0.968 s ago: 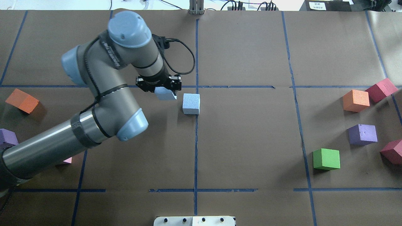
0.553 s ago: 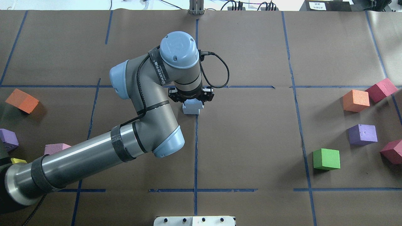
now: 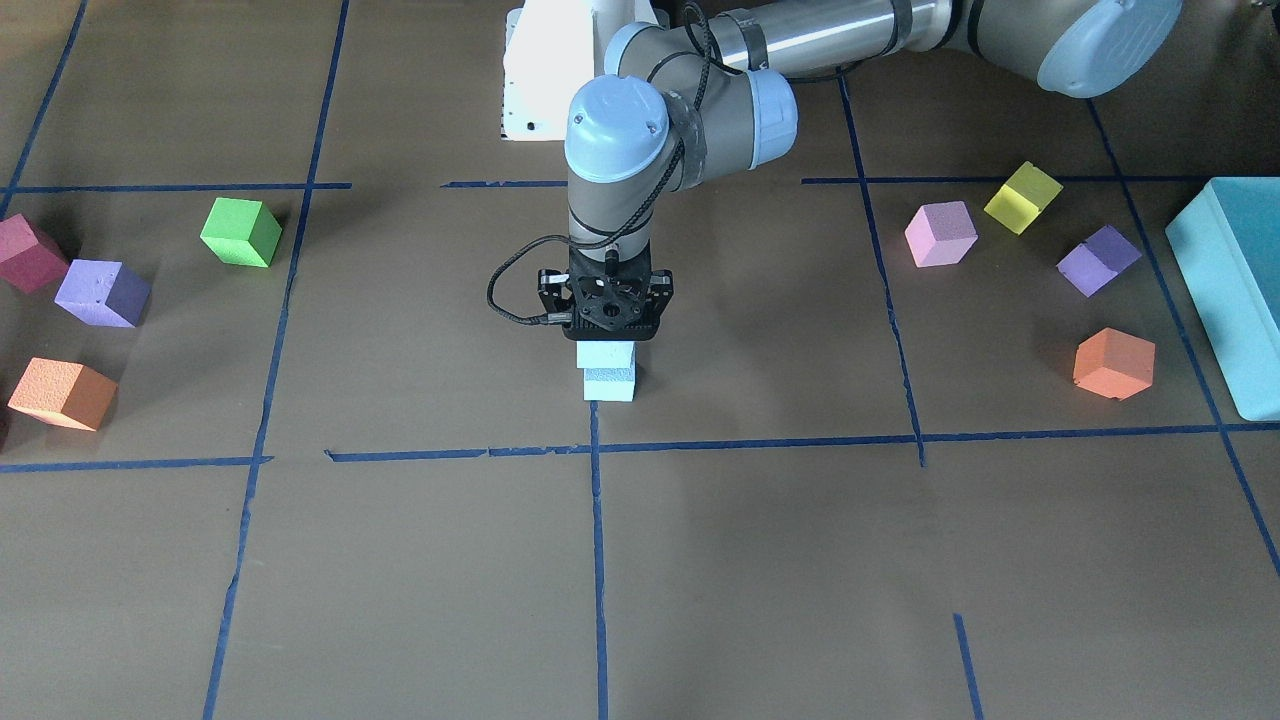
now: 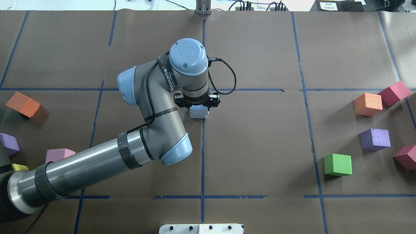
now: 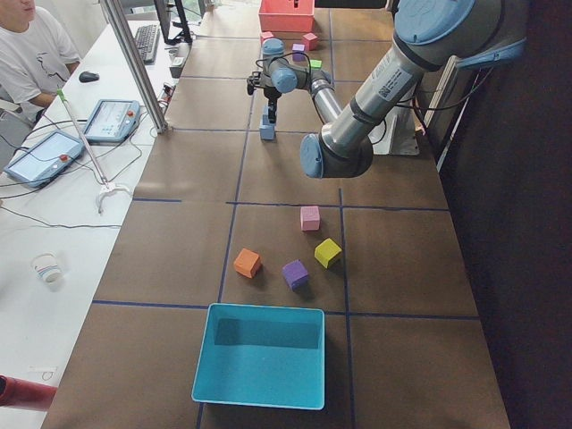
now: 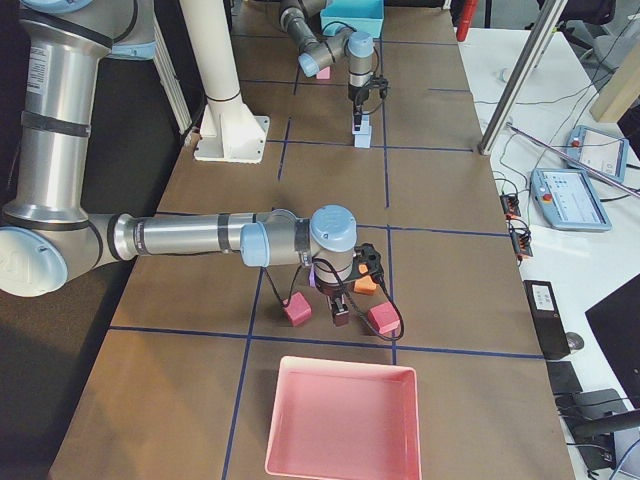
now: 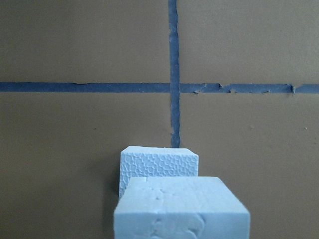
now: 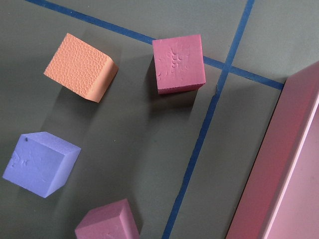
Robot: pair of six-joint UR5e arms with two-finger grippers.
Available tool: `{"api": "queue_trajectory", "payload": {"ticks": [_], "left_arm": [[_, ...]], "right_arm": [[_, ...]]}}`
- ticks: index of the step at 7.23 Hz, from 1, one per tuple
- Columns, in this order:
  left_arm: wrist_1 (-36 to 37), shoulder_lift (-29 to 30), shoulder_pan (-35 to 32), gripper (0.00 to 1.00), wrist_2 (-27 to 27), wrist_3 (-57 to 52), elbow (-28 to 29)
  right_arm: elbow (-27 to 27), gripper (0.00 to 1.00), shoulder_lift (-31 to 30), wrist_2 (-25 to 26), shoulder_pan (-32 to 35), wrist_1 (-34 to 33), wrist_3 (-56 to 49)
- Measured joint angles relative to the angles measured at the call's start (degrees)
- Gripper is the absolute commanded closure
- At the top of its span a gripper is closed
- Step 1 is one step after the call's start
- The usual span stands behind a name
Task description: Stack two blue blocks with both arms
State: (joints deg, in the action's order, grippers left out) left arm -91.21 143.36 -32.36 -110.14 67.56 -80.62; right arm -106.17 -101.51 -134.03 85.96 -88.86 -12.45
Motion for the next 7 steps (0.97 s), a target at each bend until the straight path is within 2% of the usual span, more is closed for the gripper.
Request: {"api": "queue_trajectory", "payload": {"ticks": [1,4,6,7], "left_arm": [[0.0,0.0,0.0,0.00,0.0,-0.1,0.3],[-0.2,0.2,-1.1,0.00,0.2,-0.3,0.5],[1.9,-0.7,-6.6,0.00,-7.2,-4.3,-2.1],[4.5,-3.8,-10.1,0.00,-9.9,-9.2,-6.3]], "right_arm": [[0.0,0.00,0.0,0.0,0.0,0.0,0.0],[0.1,0.00,-0.1,0.0,0.0,0.0,0.0],[0.3,0.00,-0.1,0.1,0.0,0.0,0.1],[0.3,0.00,-0.1,0.2,0.0,0.0,0.1]]}}
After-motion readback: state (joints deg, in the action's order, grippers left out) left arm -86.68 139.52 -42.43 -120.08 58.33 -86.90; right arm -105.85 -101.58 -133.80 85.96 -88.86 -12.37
